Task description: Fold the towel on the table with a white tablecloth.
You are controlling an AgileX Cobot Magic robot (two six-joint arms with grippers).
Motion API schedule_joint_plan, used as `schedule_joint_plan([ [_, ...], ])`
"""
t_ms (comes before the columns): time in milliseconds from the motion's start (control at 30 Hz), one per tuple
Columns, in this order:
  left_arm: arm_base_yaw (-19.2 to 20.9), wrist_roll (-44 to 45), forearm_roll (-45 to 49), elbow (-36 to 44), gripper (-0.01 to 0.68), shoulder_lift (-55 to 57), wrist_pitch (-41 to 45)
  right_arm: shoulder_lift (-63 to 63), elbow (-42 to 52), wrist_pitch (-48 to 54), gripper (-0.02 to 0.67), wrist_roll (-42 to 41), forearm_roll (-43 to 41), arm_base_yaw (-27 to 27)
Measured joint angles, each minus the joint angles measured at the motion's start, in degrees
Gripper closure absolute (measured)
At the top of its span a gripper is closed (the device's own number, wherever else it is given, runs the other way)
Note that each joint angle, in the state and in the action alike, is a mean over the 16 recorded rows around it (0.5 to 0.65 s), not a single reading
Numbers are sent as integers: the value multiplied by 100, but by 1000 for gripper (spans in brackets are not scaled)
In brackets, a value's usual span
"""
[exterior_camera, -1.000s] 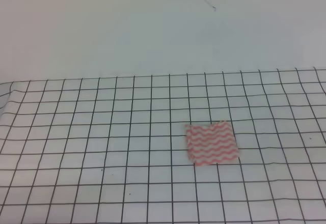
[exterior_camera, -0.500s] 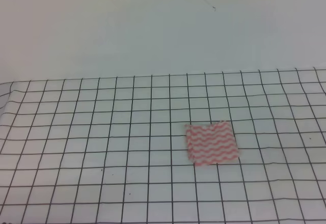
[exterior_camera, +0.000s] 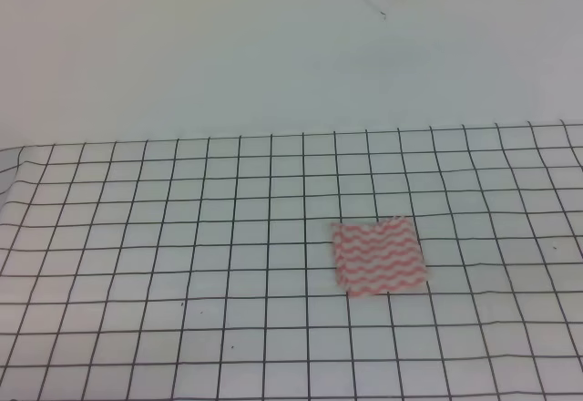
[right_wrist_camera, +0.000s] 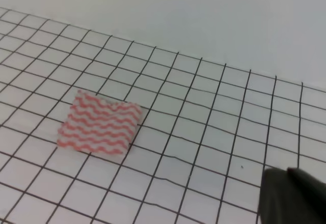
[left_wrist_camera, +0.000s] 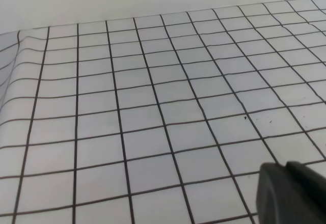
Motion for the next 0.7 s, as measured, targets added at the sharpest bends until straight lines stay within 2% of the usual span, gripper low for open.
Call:
schedule_joint_plan([
  [233,11,0,3,0,672,0,0,-723,542,-457,650,166,-221,-211],
  [700,24,0,0,0,672,0,0,-2401,2810,-1128,650,1098,-817,-856],
])
